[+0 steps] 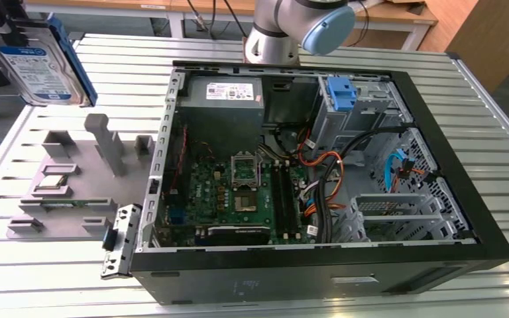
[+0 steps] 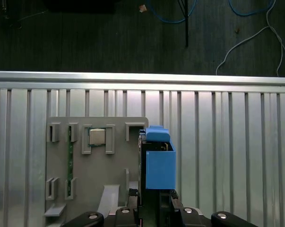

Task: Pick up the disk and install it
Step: 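Pick up the disk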

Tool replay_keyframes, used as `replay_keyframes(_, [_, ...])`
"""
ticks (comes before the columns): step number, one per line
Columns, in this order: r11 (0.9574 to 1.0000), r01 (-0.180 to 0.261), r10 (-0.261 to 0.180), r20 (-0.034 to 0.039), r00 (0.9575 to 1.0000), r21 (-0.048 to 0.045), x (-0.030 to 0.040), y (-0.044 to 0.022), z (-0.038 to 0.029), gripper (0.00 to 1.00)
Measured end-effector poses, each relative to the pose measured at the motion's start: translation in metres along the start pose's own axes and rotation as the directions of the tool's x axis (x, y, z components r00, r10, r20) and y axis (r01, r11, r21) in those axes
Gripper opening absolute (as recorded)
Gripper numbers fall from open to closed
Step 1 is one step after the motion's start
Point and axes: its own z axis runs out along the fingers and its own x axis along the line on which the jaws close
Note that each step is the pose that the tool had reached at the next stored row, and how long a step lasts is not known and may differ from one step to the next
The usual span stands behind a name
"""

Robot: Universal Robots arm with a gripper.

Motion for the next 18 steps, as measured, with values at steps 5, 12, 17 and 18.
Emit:
replay_keyframes(5, [1.0000, 0.000, 0.000, 0.0000, 1.0000, 0.0002, -0.0002, 0.0002, -0.0012, 0.35])
replay_keyframes(12, [1.0000, 0.000, 0.000, 0.0000, 1.0000, 0.0005, -0.0006, 0.0005, -0.0029, 0.35])
replay_keyframes(17, [1.0000, 0.000, 0.000, 0.0000, 1.0000, 0.0015, -0.0009, 0.0017, -0.0056, 0.35])
replay_keyframes(18, [1.0000, 0.000, 0.000, 0.0001, 1.0000, 0.0016, -0.0010, 0.0017, -0.0057, 0.35])
